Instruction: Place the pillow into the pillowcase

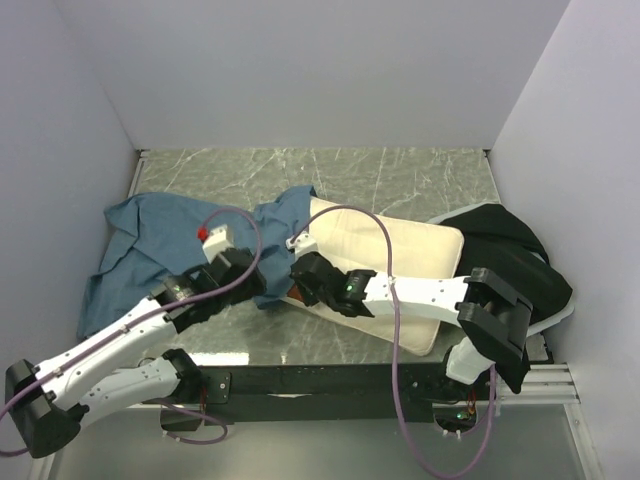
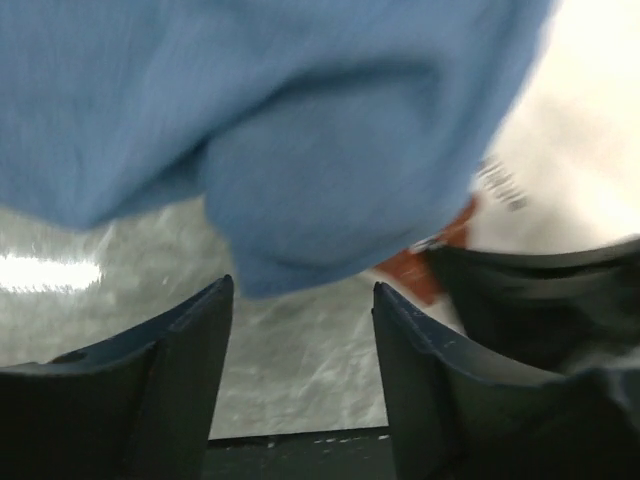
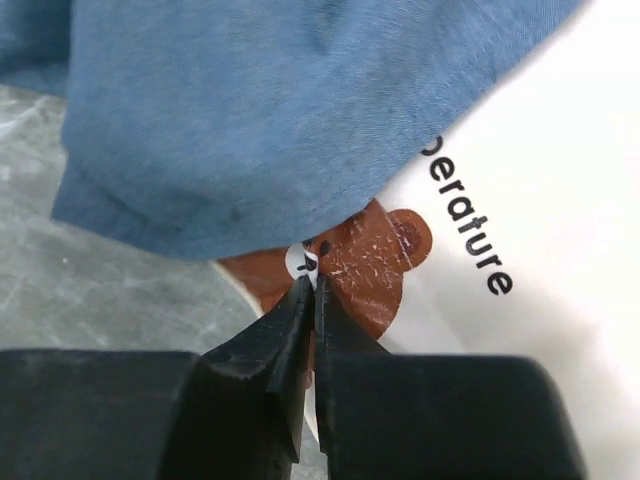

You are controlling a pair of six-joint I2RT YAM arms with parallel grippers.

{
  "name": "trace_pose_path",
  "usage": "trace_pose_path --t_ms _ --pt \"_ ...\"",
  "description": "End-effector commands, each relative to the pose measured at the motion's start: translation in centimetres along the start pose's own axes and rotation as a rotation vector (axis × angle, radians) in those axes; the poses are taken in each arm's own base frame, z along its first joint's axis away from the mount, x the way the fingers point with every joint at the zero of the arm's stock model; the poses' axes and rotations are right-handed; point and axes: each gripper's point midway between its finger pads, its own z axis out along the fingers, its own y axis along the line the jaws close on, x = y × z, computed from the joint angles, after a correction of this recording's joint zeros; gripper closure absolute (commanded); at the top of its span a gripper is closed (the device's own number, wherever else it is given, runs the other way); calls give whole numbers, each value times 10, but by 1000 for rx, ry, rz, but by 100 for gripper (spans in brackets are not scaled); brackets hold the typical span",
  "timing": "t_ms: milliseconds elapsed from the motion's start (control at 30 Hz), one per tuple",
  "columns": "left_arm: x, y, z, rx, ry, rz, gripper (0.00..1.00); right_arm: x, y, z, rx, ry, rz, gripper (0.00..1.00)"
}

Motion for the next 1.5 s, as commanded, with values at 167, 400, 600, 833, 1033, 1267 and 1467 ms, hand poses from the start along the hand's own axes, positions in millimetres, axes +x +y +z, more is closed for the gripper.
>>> trace_pose_path --t_ms 167,400,600,833,1033,1267,1467 --pt "69 20 34 -20 79 -98 35 -31 -1 -27 -9 -37 4 67" --pt "69 14 64 -49 21 -80 32 -8 -11 -35 18 8 -96 37" --pt "68 22 80 -127 -16 -55 51 31 -2 -24 15 133 -235 18" --pt "49 7 64 -51 -51 -45 98 39 -16 -4 139 158 -260 36" --pt "27 -36 37 126 -44 68 99 0 8 -11 51 112 -226 96" --pt "-12 -108 -25 386 -35 313 99 -120 54 -85 -216 -61 -110 100" --pt "-51 -161 -91 625 -91 464 99 -189 57 -139 -429 -145 47 100"
